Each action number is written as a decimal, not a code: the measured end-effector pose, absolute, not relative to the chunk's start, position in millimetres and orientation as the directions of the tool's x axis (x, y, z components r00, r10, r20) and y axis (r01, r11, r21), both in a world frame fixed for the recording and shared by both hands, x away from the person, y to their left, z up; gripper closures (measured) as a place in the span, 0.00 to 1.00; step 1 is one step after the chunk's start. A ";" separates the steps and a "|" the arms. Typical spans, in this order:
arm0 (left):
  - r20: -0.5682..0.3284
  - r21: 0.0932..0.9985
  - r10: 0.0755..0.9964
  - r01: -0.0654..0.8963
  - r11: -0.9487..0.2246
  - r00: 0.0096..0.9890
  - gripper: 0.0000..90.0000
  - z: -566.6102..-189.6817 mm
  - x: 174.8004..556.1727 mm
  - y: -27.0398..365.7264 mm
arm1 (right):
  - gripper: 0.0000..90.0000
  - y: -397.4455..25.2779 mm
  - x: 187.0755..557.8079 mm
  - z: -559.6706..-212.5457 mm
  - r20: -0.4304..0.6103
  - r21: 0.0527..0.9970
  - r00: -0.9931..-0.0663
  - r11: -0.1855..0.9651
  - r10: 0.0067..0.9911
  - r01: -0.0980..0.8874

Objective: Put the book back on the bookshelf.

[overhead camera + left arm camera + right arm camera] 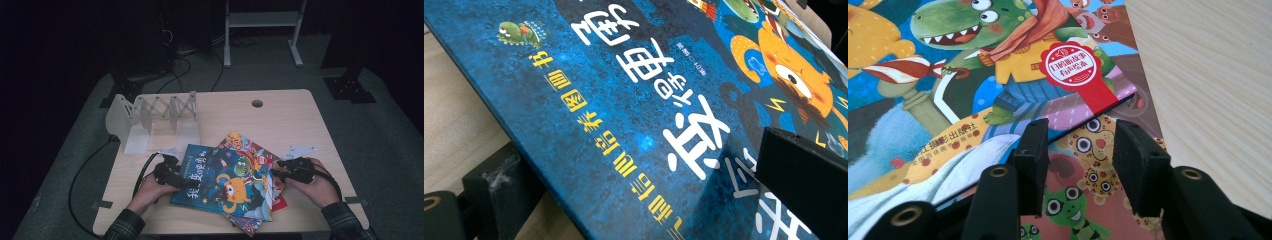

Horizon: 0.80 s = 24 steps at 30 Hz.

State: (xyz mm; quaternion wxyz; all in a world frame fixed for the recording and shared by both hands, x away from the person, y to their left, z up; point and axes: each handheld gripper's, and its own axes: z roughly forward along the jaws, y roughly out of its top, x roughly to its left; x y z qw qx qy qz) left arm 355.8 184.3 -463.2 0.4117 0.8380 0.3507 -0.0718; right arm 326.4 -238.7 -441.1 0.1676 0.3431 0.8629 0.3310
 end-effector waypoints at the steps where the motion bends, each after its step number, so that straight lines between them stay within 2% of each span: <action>1: -0.411 0.638 0.529 0.648 -0.415 0.743 0.02 -462.6 355.8 184.6 | 0.65 -238.7 326.4 -441.1 -0.062 0.686 -0.708 0.545 0.703 0.481; 10: -0.432 0.665 0.525 0.652 -0.364 0.734 0.05 -454.4 354.6 192.2 | 0.69 -237.1 326.3 -441.9 -0.037 0.692 -0.712 0.532 0.701 0.488; 17: -0.452 0.708 0.529 0.650 -0.276 0.718 0.05 -445.1 354.4 204.7 | 0.68 -228.3 325.9 -442.8 -0.001 0.699 -0.731 0.523 0.683 0.488; 24: -0.442 0.727 0.513 0.629 -0.275 0.736 0.05 -435.1 353.4 205.5 | 0.69 -227.1 326.2 -442.5 0.006 0.695 -0.730 0.522 0.684 0.495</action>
